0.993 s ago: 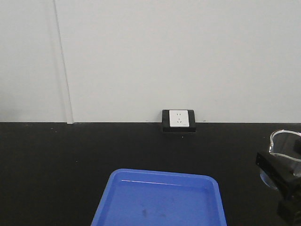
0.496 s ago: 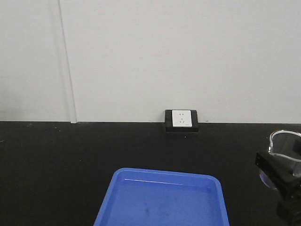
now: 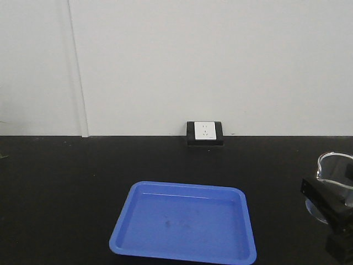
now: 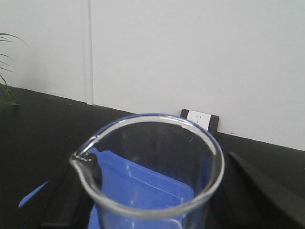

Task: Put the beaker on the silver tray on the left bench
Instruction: 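Drive the base around to the bench with the silver tray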

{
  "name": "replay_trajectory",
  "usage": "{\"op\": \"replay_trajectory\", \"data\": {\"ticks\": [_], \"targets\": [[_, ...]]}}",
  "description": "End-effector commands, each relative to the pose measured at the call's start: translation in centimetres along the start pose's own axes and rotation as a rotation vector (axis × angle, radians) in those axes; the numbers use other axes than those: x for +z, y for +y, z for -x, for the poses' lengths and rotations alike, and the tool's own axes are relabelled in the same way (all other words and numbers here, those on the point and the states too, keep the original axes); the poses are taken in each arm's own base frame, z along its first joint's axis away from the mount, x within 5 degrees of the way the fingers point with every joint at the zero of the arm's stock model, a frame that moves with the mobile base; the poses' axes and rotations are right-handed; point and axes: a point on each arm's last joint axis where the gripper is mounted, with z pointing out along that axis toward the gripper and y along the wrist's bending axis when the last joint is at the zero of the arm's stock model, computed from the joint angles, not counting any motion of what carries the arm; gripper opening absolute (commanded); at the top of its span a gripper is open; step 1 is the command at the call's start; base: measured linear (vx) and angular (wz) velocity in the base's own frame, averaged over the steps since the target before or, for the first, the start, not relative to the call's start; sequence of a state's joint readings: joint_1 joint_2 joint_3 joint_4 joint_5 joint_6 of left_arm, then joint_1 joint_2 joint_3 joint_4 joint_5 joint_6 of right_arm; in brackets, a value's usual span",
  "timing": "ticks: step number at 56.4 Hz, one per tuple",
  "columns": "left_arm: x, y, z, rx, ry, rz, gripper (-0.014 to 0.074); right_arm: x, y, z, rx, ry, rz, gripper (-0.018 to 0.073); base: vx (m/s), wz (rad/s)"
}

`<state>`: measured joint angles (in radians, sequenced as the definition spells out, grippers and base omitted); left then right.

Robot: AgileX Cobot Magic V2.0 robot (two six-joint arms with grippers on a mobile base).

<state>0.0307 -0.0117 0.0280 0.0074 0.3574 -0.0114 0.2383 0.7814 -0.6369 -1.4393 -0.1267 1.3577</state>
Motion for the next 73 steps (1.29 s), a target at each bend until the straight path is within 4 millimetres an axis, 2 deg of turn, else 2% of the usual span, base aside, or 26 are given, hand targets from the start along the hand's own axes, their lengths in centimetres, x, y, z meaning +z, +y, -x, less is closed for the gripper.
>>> {"op": "replay_trajectory", "data": {"ticks": [1, 21, 73], "targets": [[0.19, -0.05, -0.13, -0.011, -0.065, -0.008, 0.0001, -0.31, -0.08, 1.20, -0.002, -0.040, -0.006, -0.0007, -0.28, 0.05], [0.19, -0.05, -0.13, -0.011, -0.065, -0.008, 0.0001, -0.32, -0.06, 1.20, -0.003, -0.040, -0.003, -0.0007, -0.33, 0.32], [0.18, -0.04, -0.12, -0.006, -0.065, -0.006, 0.0001, -0.40, -0.06, 1.23, -0.003, -0.043, -0.004, -0.0007, -0.35, 0.52]]}}
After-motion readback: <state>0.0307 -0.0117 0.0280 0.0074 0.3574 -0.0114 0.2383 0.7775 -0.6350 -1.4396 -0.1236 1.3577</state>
